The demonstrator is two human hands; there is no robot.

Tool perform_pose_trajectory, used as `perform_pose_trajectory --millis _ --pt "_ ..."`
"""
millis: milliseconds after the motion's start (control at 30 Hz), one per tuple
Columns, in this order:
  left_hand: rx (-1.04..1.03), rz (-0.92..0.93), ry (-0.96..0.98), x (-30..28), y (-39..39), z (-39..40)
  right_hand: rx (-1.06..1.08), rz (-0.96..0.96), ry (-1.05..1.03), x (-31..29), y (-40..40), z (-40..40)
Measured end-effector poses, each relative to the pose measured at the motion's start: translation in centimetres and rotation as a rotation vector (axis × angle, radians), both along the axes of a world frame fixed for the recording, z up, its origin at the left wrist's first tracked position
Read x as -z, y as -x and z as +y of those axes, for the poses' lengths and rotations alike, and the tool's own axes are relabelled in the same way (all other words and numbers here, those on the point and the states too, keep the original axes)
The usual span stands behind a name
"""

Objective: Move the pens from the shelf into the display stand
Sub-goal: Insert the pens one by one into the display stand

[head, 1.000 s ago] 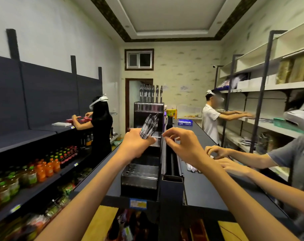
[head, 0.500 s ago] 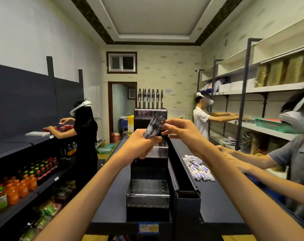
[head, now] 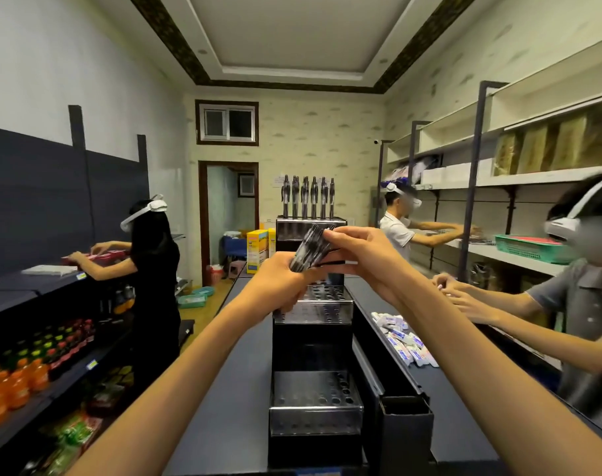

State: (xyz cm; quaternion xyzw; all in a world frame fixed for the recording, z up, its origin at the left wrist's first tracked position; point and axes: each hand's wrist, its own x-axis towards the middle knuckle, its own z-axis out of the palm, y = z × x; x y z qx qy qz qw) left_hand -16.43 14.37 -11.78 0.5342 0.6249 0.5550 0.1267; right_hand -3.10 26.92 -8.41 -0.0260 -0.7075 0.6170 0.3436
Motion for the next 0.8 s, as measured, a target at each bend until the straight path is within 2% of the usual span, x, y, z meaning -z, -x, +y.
perform_pose_trajectory --millis 167,367,533,800 --pt "-0.063 -0.019 0.004 -0.3 0.9 0.6 0.112 -0.001 0.011 -0.9 1.7 -0.9" --pt "-0.079 -0.123 0.088 0.4 2.4 0.4 0.263 0.17 0.097 -3.9 3.0 1.8" --pt "-0.167 -0.126 0.056 0.0 3.6 0.0 0.486 0.236 -0.083 -7.9 4.2 4.9" --pt "-0.28 -0.047 -0.006 -1.4 4.9 -0.9 0.693 0.089 -0.504 -10.3 6.1 6.6"
